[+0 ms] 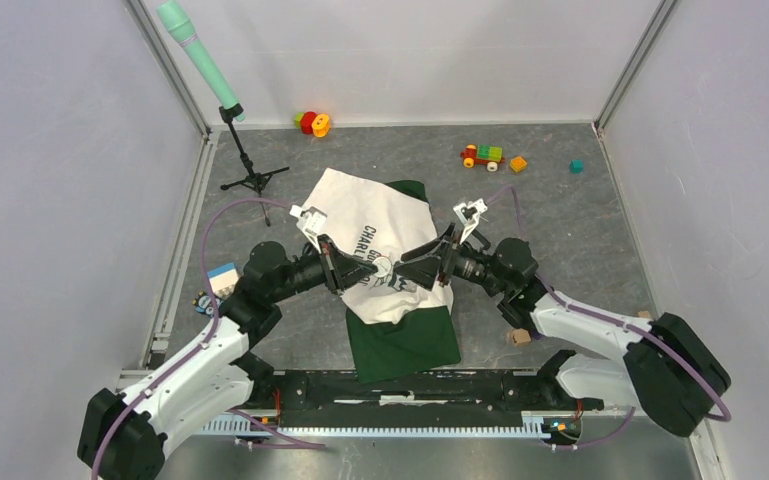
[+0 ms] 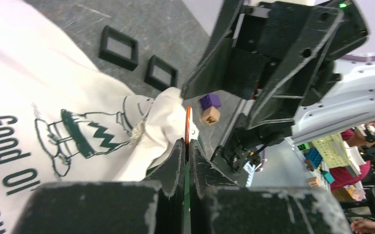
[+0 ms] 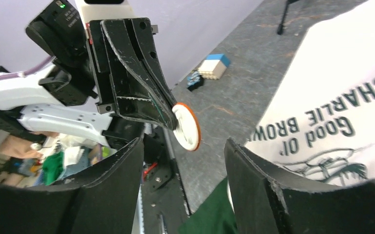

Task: Remove the brooch from the garment

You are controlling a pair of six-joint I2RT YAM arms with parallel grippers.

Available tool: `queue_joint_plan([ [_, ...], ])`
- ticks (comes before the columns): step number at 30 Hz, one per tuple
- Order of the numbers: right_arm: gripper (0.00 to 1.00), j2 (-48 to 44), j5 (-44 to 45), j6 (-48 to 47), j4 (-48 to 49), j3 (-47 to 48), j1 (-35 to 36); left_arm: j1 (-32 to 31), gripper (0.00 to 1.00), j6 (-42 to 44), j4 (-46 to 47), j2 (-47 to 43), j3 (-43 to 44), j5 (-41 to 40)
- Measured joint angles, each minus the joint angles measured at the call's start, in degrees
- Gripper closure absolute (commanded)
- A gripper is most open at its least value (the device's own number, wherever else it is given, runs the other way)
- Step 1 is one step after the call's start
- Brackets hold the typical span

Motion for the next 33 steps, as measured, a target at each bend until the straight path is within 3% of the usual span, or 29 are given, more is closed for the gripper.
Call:
queue_joint_plan([
  [6,0.24,-9.6,4.7,-7.6,-14.5,-1.7,-2.3,-2.4,0.98,2.9,-1.4,3.3,-1.1,-2.0],
  [10,0.03,-16.1,12.2,-14.2,-28.5,-1.6,-4.1,-9.5,0.98,4.6,-0.8,8.5,-1.0,-2.8],
  [14,0.02,-19.8,23.0,-19.8,-43.1,-1.3,-5.9,-17.6,0.98,7.8,-0.3,14.5,0.0,-4.4],
  [22,0.02,-26.0,37.6,-24.5,-57.7,-1.2,-8.0,-26.6,0.98,14.4,3.3,25.9,7.9,-6.5],
  [28,0.02,-27.3,45.4,-26.5,-62.8,-0.4,-9.0,-28.0,0.98,17.4,4.7,35.1,12.1,-13.1],
  [33,0.02,-21.5,46.8,-29.4,-66.2,3.7,-11.6,-27.1,0.98,18.8,-2.5,45.1,18.9,-24.0],
])
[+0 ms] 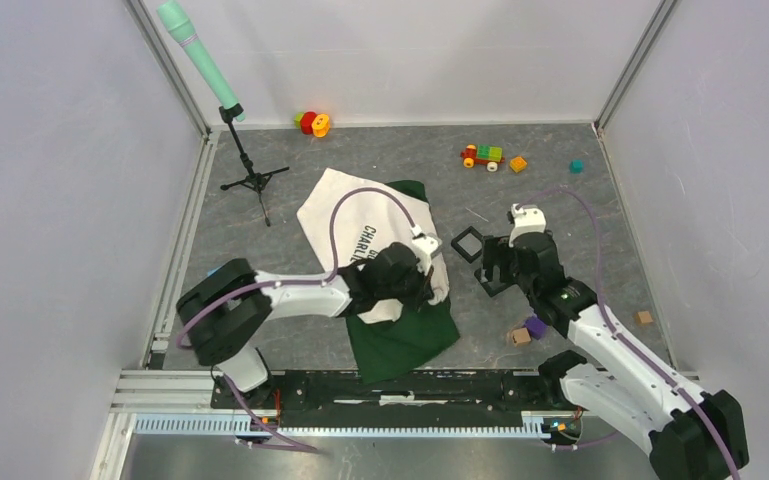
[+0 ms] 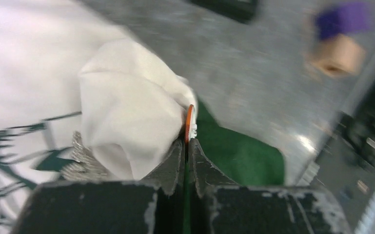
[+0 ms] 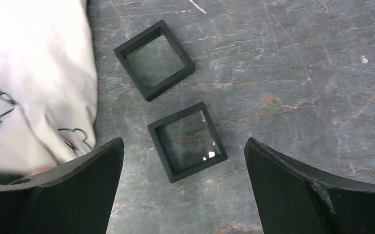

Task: Remove the brooch from the garment

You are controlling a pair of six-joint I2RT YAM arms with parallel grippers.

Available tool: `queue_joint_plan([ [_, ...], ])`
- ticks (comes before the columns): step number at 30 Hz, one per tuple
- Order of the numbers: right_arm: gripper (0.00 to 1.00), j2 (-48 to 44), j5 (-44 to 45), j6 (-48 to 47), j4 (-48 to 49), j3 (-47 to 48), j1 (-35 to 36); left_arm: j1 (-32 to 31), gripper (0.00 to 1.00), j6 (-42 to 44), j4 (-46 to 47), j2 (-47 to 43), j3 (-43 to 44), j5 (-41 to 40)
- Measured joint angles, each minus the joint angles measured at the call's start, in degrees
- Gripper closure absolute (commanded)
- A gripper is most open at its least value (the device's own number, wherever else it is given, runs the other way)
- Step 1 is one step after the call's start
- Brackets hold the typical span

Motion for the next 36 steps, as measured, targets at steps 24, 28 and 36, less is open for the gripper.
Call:
queue_joint_plan([
  [24,0.02,36.8,-26.5,-10.0,6.6,19.8,-14.8,17.0,0.98,-3.8,8.0,-30.5,-21.7,-6.8],
  [28,0.02,42.8,-29.8,-9.8,8.3,20.7,-16.2,17.0,0.98,-3.8,10.8,-33.7,-23.6,-6.2],
  [36,0.02,47.5,-36.5,-9.4,10.5,20.7,-15.2,17.0,0.98,-3.8,13.7,-36.7,-26.4,-6.2],
])
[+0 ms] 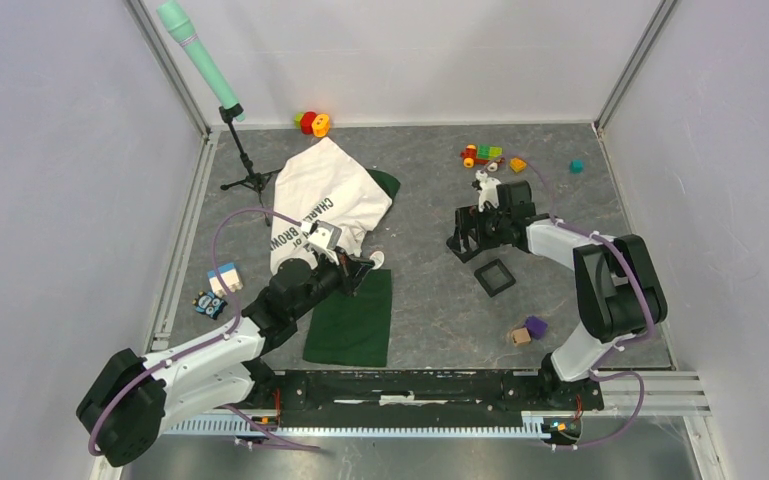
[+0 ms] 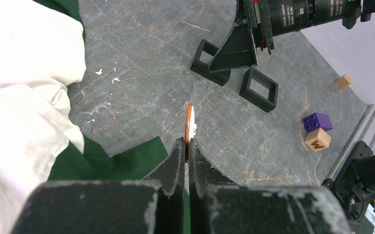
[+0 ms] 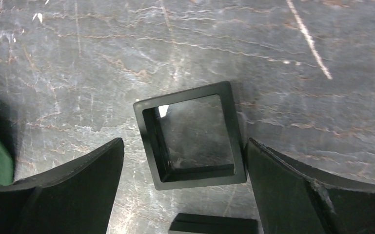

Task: Remove the brooch from the garment

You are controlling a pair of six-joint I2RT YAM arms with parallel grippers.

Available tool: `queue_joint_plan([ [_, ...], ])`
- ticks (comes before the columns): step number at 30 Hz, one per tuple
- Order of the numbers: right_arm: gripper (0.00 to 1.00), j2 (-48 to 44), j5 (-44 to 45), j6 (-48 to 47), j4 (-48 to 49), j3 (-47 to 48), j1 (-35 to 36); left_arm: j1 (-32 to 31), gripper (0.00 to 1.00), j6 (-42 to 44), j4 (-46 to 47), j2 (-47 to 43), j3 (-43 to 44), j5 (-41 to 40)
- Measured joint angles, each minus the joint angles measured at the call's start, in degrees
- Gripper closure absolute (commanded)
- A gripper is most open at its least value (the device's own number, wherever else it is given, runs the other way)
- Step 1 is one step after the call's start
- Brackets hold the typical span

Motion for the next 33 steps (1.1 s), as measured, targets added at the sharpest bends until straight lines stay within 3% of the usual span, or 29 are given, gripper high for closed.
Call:
queue_joint_plan([
  [8,0.02,0.0,5.8,-2.6,-1.4,0.3,6.1,0.0,0.98,0.0,0.4,0.0,0.0,0.0],
  [13,0.11,0.4,9.7,-3.8,-4.1,2.2,9.3,0.0,0.98,0.0,0.4,0.0,0.0,0.0],
  [27,0.33,1.4,13.4,-3.9,-5.5,4.2,10.1,0.0,0.98,0.0,0.4,2.4,0.0,0.6],
  [33,0.33,1.4,11.6,-3.7,-5.9,4.4,10.1,0.0,0.98,0.1,0.4,3.1,0.0,1.0],
])
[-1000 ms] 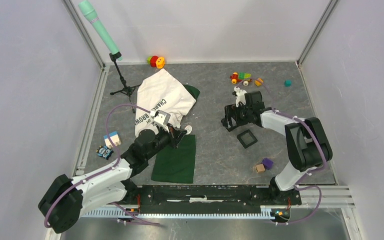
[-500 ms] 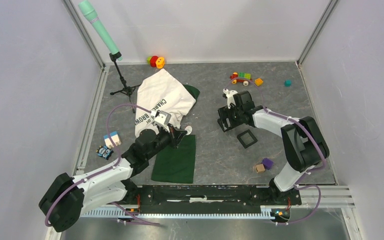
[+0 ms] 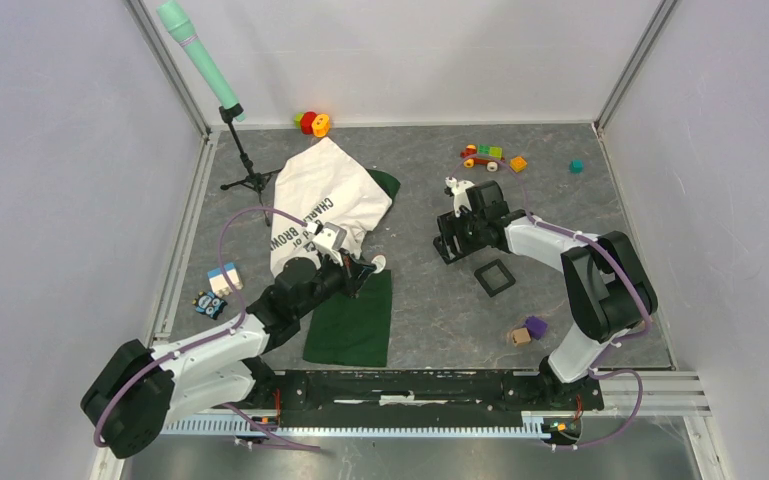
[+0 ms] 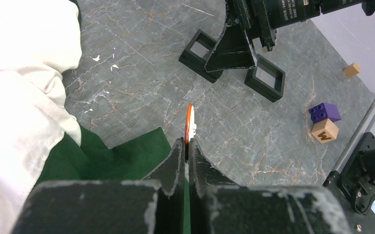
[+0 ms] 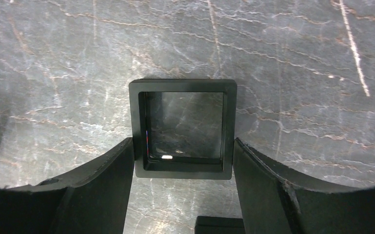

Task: Remove the brooch from the garment

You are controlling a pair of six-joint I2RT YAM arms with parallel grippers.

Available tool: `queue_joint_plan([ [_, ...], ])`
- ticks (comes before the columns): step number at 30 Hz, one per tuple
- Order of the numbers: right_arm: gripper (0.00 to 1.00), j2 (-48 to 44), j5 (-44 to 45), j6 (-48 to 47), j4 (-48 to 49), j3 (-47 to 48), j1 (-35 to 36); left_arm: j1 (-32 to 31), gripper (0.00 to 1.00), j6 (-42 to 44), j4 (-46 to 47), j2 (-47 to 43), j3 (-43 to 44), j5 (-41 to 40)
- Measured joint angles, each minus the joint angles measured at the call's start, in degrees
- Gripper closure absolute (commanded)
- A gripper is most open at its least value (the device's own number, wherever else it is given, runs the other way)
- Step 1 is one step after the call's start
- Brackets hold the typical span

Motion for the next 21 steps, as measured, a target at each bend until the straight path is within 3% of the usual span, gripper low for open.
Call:
queue_joint_plan([
  [8,0.35,-3.5,-12.1,4.9,3.3,-2.9,0.0,0.0,0.98,0.4,0.8,2.8,0.2,0.9],
  [21,0.39,-8.9,-30.1,22.6,21.6,-19.4,0.1,-3.8,0.98,7.2,5.3,11.6,1.9,1.2],
])
